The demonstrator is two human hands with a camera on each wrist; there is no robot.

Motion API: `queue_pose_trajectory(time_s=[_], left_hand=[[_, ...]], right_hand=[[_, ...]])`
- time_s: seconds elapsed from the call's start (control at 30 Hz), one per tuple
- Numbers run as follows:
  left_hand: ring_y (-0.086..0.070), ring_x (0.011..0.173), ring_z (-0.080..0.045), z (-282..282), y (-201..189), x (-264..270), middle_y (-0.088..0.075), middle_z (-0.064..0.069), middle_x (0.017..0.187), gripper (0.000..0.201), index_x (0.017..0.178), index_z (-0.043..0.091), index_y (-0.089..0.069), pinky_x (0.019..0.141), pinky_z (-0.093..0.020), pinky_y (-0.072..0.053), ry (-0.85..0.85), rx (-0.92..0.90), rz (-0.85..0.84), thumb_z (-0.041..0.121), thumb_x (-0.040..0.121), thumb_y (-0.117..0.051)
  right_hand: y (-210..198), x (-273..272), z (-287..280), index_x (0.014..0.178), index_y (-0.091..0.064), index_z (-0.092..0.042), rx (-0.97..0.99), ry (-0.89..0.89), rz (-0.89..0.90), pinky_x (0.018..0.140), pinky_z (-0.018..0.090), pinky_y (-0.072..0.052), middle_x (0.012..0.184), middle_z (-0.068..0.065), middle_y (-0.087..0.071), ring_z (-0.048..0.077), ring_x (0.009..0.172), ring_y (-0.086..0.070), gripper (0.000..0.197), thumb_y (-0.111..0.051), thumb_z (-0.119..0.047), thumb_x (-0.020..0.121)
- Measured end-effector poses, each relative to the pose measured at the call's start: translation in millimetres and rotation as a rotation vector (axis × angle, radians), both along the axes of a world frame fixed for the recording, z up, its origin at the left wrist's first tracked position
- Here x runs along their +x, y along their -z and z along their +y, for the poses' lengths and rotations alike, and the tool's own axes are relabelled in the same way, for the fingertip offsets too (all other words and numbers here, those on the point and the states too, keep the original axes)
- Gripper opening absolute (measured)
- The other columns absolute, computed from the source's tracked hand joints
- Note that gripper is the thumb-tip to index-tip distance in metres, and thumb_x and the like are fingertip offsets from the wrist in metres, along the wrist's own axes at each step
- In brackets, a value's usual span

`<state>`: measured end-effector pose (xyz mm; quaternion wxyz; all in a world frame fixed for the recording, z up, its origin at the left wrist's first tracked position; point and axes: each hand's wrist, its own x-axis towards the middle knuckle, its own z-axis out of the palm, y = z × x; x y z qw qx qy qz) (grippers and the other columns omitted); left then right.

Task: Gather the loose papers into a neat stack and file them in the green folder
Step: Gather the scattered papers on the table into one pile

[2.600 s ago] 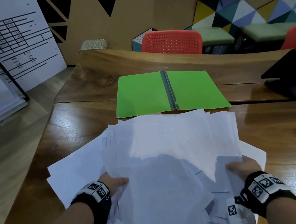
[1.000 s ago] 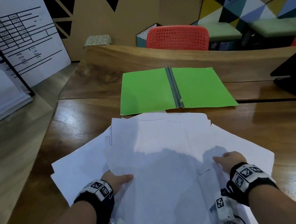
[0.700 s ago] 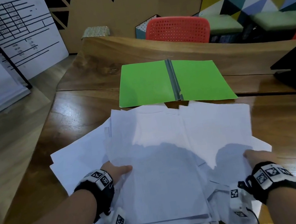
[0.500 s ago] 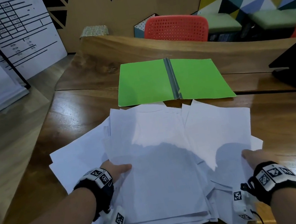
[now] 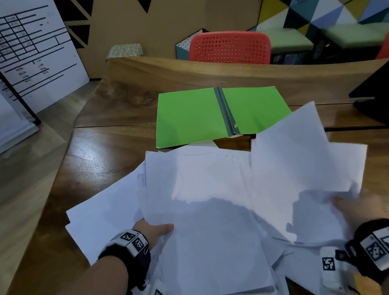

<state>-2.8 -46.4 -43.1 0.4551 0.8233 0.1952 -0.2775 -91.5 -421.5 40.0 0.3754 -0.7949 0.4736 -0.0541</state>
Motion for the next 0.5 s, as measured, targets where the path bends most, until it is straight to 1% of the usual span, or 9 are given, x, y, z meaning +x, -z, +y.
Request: queue_pose_trajectory(time_s=[0.1, 0.17, 0.23, 0.27, 0.3, 0.33, 0.4, 0.47, 0.5], left_hand=[[-0.057, 0.116, -0.031, 0.2, -1.1, -0.2, -0.062, -0.018, 0.125, 0.048, 0.12, 0.002, -0.058, 0.088, -0.027, -0.039, 0.005, 0.001, 0.007, 0.018, 0.077, -0.072], [-0.056, 0.116, -0.031, 0.1, -2.6, -0.7, -0.061, -0.018, 0.125, 0.049, 0.12, 0.002, -0.057, 0.09, -0.029, -0.04, 0.008, -0.002, 0.011, 0.019, 0.077, -0.072], [-0.056, 0.116, -0.032, -0.6, -3.9, -1.3, -0.062, -0.017, 0.124, 0.048, 0.12, 0.002, -0.057, 0.09, -0.03, -0.041, 0.005, 0.005, 0.011, 0.019, 0.077, -0.072], [-0.057, 0.115, -0.032, -1.1, -4.1, -1.5, -0.062, -0.017, 0.122, 0.047, 0.119, 0.001, -0.057, 0.088, -0.03, -0.041, -0.002, 0.008, 0.006, 0.019, 0.078, -0.071], [-0.057, 0.113, -0.032, -1.7, -4.8, -2.0, -0.062, -0.018, 0.122, 0.047, 0.119, 0.001, -0.057, 0.086, -0.029, -0.04, -0.003, 0.018, 0.006, 0.019, 0.078, -0.071], [-0.058, 0.11, -0.032, -2.3, -6.7, -3.1, -0.062, -0.019, 0.122, 0.048, 0.119, 0.001, -0.057, 0.084, -0.028, -0.039, 0.002, 0.021, 0.004, 0.02, 0.077, -0.072], [-0.057, 0.096, -0.028, -1.5, -4.8, -2.5, -0.064, -0.019, 0.119, 0.052, 0.117, 0.001, -0.059, 0.082, -0.028, -0.039, 0.01, 0.009, 0.008, 0.024, 0.073, -0.075], [-0.054, 0.09, -0.024, -0.5, -4.5, -2.2, -0.065, -0.017, 0.11, 0.056, 0.115, 0.002, -0.061, 0.081, -0.028, -0.039, 0.012, 0.002, 0.018, 0.026, 0.066, -0.076], [-0.053, 0.088, -0.024, -0.2, -4.1, -2.4, -0.064, -0.015, 0.104, 0.058, 0.113, 0.003, -0.061, 0.08, -0.029, -0.039, 0.0, 0.0, 0.024, 0.028, 0.062, -0.075]], right_hand=[[-39.7, -0.2, -2.5, 0.097, -0.057, -0.001, 0.003, 0.041, -0.234, 0.065, 0.034, -0.042, 0.084, 0.021, -0.06, 0.03, 0.072, -0.055, 0.017, -0.057, -0.013, 0.086], [-59.5, 4.0, -7.7, 0.095, -0.063, -0.005, 0.058, 0.068, -0.335, 0.075, 0.043, -0.053, 0.088, 0.016, -0.066, 0.033, 0.079, -0.064, 0.03, -0.07, -0.023, 0.073], [-72.2, 7.6, -11.7, 0.088, -0.067, -0.011, 0.098, 0.09, -0.402, 0.068, 0.061, -0.054, 0.076, 0.012, -0.07, 0.04, 0.069, -0.067, 0.038, -0.076, -0.035, 0.06], [-74.4, 10.0, -12.7, 0.079, -0.067, -0.012, 0.106, 0.072, -0.428, 0.063, 0.063, -0.053, 0.064, 0.011, -0.067, 0.04, 0.062, -0.065, 0.03, -0.076, -0.034, 0.062], [-76.1, 12.4, -9.9, 0.07, -0.065, -0.014, 0.119, 0.052, -0.47, 0.064, 0.061, -0.054, 0.056, 0.007, -0.063, 0.039, 0.061, -0.064, 0.02, -0.076, -0.031, 0.065], [-77.1, 16.1, -5.7, 0.064, -0.064, -0.018, 0.139, 0.038, -0.526, 0.067, 0.06, -0.055, 0.055, 0.003, -0.062, 0.038, 0.066, -0.066, 0.015, -0.075, -0.028, 0.067], [-69.1, 23.0, 6.7, 0.071, -0.066, -0.022, 0.208, -0.044, -0.594, 0.073, 0.056, -0.055, 0.071, 0.001, -0.066, 0.037, 0.083, -0.067, 0.006, -0.072, -0.023, 0.07], [-52.6, 29.5, 19.2, 0.091, -0.067, -0.017, 0.308, -0.111, -0.563, 0.08, 0.051, -0.055, 0.088, 0.005, -0.07, 0.032, 0.09, -0.067, 0.019, -0.069, -0.017, 0.072], [-37.4, 32.6, 26.5, 0.096, -0.065, -0.014, 0.369, -0.143, -0.527, 0.081, 0.048, -0.056, 0.09, 0.007, -0.071, 0.027, 0.088, -0.069, 0.025, -0.069, -0.012, 0.072]])
